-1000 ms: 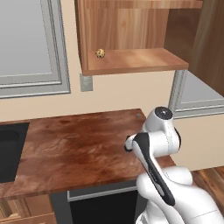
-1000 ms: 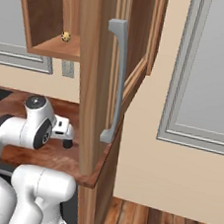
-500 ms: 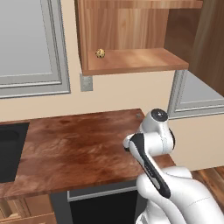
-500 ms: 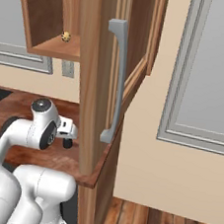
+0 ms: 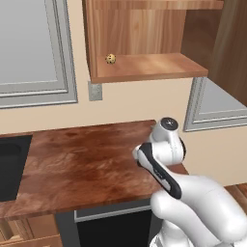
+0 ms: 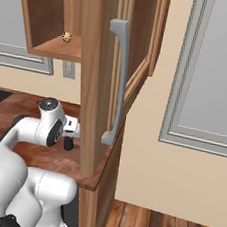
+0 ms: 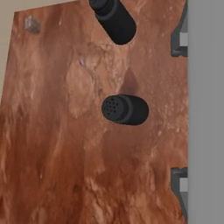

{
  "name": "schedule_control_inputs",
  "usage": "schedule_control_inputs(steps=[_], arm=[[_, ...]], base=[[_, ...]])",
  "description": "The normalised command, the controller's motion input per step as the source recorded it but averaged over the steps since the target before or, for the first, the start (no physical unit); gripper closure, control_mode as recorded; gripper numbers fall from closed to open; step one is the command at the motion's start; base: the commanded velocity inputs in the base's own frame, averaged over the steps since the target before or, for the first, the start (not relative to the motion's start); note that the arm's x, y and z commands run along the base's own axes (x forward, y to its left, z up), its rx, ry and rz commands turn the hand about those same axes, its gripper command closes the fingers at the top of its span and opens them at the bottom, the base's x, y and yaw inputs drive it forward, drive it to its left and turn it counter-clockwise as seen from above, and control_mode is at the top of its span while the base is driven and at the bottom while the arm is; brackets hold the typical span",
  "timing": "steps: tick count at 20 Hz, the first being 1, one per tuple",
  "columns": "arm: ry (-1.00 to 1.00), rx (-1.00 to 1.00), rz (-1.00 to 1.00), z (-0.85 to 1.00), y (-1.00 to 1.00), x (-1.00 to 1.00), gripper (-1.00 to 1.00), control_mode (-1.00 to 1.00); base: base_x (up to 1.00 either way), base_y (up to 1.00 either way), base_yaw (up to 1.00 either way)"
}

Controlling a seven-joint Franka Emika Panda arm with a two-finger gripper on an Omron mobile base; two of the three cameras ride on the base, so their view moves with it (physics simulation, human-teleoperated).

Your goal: Pick the shaker and shaker from the counter and place them in the cabinet.

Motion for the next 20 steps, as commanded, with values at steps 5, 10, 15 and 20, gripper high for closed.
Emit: schedule_control_inputs(steps=[5,10,15,20], arm=[[0.00,0.00,0.00,-0.27,0.00,0.11,-1.00,-1.00],[0.00,0.00,0.01,-0.30,0.06,0.00,-1.00,-1.00],[0.00,0.00,0.02,-0.31,0.08,0.01,-1.00,-1.00],[0.00,0.00,0.01,-0.32,0.01,0.14,-1.00,-1.00]], base=[[0.00,0.00,0.00],[0.00,0.00,0.00],[0.00,0.00,0.00],[0.00,0.00,0.00]])
